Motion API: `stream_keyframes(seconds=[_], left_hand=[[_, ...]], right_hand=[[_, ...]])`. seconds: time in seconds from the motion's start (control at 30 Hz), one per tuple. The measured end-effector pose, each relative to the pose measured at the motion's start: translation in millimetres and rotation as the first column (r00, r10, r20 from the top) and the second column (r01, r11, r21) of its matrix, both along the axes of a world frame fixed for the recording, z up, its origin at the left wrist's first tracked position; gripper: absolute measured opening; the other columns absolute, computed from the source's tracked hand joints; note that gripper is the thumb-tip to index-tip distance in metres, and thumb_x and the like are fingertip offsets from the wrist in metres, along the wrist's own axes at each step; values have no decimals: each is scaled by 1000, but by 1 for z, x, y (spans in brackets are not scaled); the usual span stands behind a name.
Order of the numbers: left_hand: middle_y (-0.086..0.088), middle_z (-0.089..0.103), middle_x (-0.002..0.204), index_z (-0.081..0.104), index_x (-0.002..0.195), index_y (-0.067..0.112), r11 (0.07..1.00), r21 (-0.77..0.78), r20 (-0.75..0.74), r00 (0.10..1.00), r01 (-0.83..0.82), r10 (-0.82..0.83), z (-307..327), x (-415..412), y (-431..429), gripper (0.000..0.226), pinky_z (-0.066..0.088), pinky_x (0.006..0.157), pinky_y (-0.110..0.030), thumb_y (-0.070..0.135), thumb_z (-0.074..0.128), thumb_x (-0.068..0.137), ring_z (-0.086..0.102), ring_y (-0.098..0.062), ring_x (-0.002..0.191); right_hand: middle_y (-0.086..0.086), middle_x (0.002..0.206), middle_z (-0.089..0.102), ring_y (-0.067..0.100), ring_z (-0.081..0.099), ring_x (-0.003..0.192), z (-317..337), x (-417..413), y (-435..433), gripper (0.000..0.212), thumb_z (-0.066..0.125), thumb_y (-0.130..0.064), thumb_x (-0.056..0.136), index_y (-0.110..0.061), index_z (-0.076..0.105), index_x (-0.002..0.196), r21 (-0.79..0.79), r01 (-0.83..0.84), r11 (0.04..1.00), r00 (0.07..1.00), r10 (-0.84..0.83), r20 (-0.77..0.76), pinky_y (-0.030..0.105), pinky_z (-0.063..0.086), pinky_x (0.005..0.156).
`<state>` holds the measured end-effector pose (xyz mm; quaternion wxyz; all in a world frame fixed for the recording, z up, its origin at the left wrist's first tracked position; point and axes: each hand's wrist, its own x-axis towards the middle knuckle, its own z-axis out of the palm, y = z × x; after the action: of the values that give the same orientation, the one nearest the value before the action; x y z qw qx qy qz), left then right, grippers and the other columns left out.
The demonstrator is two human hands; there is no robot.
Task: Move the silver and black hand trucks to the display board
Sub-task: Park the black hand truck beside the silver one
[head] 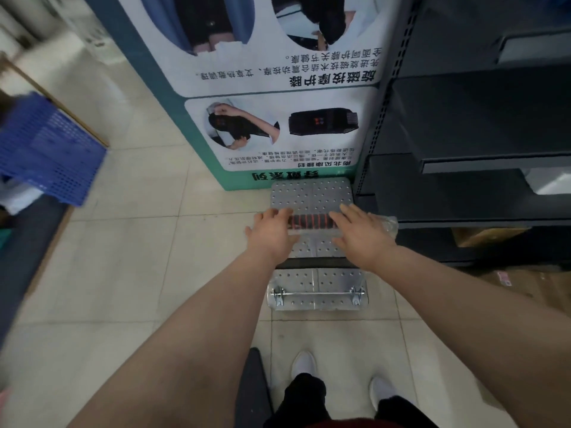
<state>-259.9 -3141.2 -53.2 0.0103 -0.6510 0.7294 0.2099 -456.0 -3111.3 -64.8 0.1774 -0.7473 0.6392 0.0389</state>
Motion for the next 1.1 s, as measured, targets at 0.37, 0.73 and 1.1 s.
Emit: stream_keyframes(seconds=[0.37,0.73,1.1], left_hand=[[-7,38,144,44,137,24,917,61,72,918,-395,390,9,-15,148,51,36,103,-51,40,57,90,32,-31,130],[-6,44,139,48,134,23,679,105,237,681,-727,693,39,31,355,44,36,101,-51,36,53,93,35,-30,128],[-4,45,138,50,133,25,311,-3,262,299,-950,917,76,67,637,39,36,101,-52,34,50,95,36,-29,128]], right_hand=[[12,149,32,29,26,138,4,-10,68,51,41,-37,96,-16,33,142,-4,-450,893,892,450,46,43,23,111],[12,146,36,29,31,135,11,68,191,50,41,-40,96,-12,37,137,-26,-815,579,579,816,14,44,33,107],[10,153,28,28,22,142,28,168,414,56,34,-45,97,-15,31,144,-31,-967,253,251,966,55,45,28,112]])
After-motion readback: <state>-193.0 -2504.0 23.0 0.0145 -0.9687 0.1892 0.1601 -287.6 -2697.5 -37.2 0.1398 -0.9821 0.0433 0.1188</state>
